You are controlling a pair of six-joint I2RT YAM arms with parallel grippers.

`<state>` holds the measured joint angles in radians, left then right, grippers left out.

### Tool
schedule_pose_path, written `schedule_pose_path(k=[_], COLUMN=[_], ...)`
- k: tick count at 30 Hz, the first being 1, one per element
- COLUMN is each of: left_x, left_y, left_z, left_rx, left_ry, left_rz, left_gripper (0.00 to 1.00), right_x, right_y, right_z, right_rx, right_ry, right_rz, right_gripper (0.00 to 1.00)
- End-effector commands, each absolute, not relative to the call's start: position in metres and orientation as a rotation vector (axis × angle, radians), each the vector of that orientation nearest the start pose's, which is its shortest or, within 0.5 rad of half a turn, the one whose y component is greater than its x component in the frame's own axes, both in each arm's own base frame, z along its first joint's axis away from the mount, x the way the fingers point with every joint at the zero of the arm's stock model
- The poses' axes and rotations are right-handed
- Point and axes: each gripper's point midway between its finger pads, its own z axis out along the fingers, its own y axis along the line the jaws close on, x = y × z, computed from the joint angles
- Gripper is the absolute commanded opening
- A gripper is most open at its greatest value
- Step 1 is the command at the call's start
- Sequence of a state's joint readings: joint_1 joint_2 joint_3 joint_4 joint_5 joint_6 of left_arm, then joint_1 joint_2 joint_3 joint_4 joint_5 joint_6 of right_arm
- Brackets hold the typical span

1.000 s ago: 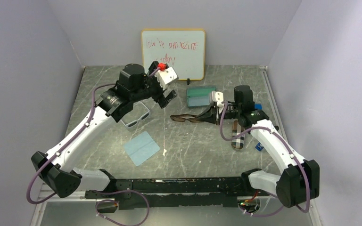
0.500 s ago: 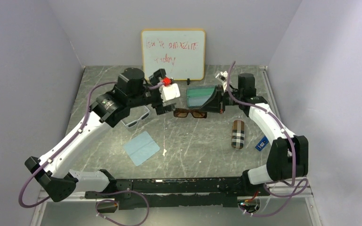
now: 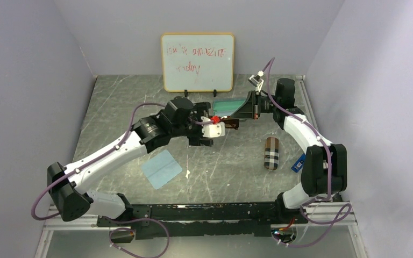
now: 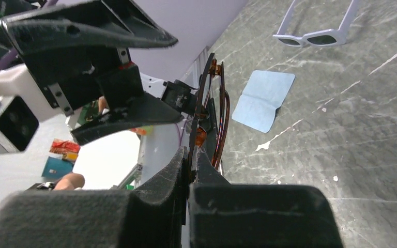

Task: Organize the sunglasses
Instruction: Fold the sunglasses.

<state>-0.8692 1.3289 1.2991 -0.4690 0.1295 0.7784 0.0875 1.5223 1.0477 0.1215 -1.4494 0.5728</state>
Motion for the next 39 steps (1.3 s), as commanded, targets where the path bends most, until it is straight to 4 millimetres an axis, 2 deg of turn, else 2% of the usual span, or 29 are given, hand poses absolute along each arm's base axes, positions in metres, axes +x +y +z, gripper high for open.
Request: schedule_pose_path(k=[1, 8, 12, 18, 29, 31, 39], left_x=[0.267, 0.271, 0.275, 0.28, 0.279, 0.279, 0.276], left_y=[-0.326, -0.331, -0.33, -0.328, -0.332, -0.332, -0.331], left_z=[0.278, 0.27, 0.269, 0.269, 0.266, 0.266, 0.263], left_rx=[1.608, 1.609, 1.597, 1.579, 1.583, 1.581, 1.581], left_ry=[1.272, 1.28, 1.287, 1.292, 1.293, 1.293, 1.305], left_rz=[-0.158, -0.135, -0.11, -0.08, -0.089, -0.09, -0.103], left_gripper=[0.97, 0.96, 0.86, 0.75, 0.38, 0.36, 0.36], right_x=[0.283, 0.275, 0.27, 0.265, 0.262, 0.262, 0.261], right_y=[0.202, 0.201, 0.201, 0.2, 0.2, 0.2, 0.198], right_z=[0.282, 0.287, 0.29, 0.294, 0.294, 0.294, 0.295], right_rx=[-0.656, -0.679, -0.695, -0.706, -0.712, -0.712, -0.83], right_ry=[1.839, 1.823, 1.811, 1.803, 1.805, 1.802, 1.724], right_rz=[1.806, 1.795, 1.794, 1.794, 1.804, 1.8, 1.723], right_gripper=[0.0, 0.0, 0.0, 0.0, 0.0, 0.07, 0.53])
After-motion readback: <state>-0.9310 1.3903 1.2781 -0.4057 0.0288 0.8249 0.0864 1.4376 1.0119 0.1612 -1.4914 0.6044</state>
